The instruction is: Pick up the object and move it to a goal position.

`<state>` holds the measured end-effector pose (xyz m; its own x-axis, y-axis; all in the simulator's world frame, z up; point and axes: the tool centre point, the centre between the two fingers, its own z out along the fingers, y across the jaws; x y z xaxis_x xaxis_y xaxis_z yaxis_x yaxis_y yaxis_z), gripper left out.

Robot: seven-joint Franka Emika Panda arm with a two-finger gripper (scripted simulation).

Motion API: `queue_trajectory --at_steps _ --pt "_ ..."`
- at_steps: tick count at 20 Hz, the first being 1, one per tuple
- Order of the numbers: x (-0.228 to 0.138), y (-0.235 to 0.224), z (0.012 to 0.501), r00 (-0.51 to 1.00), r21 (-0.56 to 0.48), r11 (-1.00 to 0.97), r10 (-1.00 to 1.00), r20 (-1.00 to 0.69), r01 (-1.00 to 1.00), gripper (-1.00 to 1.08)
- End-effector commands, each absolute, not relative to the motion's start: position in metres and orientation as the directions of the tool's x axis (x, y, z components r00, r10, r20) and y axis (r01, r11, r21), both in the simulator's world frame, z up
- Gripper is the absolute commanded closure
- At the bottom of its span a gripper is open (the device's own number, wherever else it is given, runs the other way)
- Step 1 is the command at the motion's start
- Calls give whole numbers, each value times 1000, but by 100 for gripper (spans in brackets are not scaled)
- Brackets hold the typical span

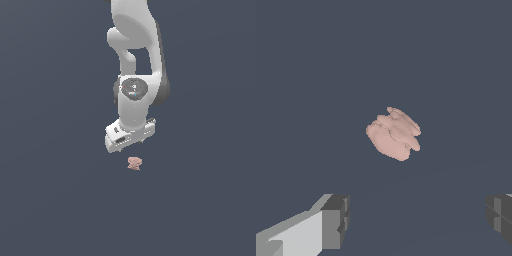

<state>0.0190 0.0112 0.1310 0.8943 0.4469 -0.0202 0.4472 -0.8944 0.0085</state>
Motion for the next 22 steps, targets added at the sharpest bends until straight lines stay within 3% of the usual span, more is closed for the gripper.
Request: queue_trajectory --at_steps 1,22 --pt "21 13 127 858 8 -858 513 -21 513 -92" --pt "41 27 95 412 -2 -412 911 -10 911 -92"
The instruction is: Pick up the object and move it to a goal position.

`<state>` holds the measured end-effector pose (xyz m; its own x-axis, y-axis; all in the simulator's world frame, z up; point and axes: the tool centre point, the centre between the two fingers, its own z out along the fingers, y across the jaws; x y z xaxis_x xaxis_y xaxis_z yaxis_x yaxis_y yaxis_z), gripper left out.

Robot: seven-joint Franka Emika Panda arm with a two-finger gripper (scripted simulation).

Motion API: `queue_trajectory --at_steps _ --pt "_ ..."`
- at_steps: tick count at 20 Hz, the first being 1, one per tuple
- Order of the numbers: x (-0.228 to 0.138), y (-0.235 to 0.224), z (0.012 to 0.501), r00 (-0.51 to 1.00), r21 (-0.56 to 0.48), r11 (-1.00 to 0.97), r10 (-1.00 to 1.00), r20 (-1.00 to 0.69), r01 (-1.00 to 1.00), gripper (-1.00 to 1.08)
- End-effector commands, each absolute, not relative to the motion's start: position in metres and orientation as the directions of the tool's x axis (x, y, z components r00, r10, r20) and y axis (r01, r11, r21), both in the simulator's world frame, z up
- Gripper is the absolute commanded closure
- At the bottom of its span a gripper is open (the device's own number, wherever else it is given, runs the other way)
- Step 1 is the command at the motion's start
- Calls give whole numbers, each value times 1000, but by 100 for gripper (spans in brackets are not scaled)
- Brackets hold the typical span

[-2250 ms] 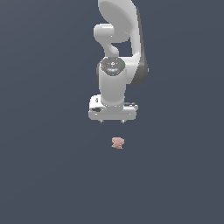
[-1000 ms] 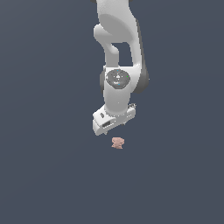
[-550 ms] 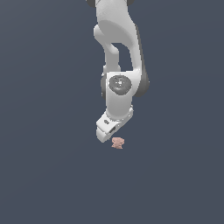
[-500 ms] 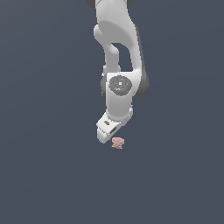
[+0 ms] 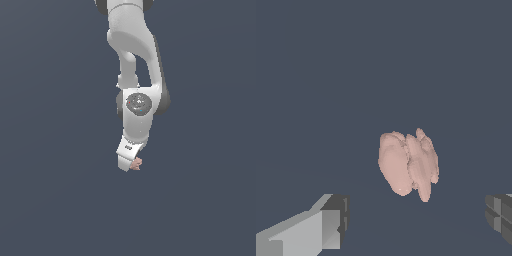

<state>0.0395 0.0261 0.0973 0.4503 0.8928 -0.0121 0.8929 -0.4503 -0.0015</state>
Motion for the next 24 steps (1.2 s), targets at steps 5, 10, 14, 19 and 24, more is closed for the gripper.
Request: queue_trajectory --at_steps 5,10,14,19,24 --pt "44 30 90 314 -1 -314 950 -5 950 -92" --pt "46 31 87 247 -1 -247 969 -2 969 -92" --pt "47 32 85 219 0 -219 976 0 976 -92" --pt "47 32 85 217 0 -217 976 0 976 -92" --pt "47 32 71 216 0 -216 976 0 976 -92"
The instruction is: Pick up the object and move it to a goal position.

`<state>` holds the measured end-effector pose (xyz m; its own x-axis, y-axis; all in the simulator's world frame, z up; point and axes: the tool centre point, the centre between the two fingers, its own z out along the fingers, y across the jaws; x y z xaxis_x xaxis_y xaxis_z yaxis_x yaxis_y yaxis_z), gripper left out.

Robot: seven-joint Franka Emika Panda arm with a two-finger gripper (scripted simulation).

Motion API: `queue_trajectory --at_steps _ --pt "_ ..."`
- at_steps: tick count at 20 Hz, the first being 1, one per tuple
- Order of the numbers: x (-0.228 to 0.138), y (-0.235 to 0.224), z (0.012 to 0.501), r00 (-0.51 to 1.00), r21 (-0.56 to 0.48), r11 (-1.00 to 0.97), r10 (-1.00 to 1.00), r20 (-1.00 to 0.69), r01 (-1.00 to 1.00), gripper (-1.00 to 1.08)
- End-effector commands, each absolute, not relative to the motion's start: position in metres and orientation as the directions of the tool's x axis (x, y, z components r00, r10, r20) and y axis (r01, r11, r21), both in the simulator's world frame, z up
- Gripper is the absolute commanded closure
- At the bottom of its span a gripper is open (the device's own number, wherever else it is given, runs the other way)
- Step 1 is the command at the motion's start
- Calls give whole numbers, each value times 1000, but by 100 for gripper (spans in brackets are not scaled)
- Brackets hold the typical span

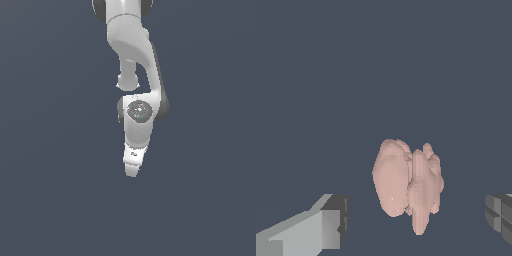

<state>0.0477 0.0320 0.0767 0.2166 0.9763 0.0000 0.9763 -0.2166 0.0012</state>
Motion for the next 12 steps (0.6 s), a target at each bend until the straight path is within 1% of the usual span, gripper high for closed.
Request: queue_trajectory --at_steps 1,6,11,12 --pt "47 32 66 215 0 -215 977 0 977 -92" --pt "46 32 40 212 0 -212 977 0 977 -92" --pt "48 32 35 212 0 -212 977 0 977 -92" --pt "48 32 35 212 0 -212 977 0 977 108"
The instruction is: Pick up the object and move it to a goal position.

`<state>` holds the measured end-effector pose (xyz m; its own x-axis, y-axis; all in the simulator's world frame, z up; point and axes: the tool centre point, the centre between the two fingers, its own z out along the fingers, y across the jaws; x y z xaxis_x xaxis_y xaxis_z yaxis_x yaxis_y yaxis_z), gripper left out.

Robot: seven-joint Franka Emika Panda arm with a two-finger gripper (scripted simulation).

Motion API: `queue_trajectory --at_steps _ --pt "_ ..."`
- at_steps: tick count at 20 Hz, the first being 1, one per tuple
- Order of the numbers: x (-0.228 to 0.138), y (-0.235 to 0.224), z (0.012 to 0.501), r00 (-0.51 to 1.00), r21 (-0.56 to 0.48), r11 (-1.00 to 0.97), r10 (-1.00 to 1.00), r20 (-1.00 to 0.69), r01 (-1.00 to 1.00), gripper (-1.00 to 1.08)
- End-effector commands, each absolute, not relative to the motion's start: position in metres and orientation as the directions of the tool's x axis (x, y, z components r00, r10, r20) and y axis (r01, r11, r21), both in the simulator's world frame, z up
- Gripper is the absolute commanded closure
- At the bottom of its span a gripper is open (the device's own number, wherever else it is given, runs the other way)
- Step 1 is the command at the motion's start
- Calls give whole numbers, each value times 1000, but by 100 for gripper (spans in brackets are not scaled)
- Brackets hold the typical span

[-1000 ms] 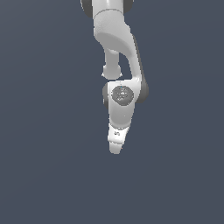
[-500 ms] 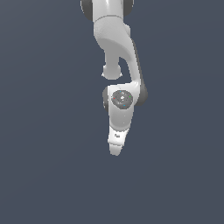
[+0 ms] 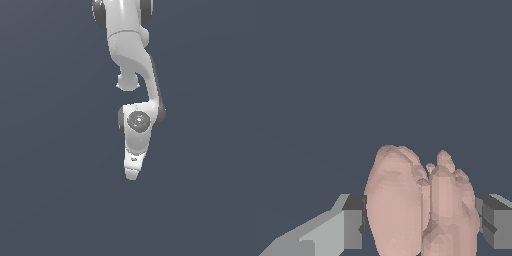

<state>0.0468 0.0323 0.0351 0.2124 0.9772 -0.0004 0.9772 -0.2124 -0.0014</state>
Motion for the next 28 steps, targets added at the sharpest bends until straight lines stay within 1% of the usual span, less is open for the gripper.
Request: queue_trajectory --at_steps 1,11,16,22,28 --pt "48 32 35 212 0 -212 977 0 977 108" --pt "48 32 35 212 0 -212 977 0 977 108" --pt "47 35 46 212 0 -212 977 0 977 108" --pt "46 45 81 212 0 -212 977 0 977 108" --pt "44 62 139 211 0 -211 978 -1 978 108"
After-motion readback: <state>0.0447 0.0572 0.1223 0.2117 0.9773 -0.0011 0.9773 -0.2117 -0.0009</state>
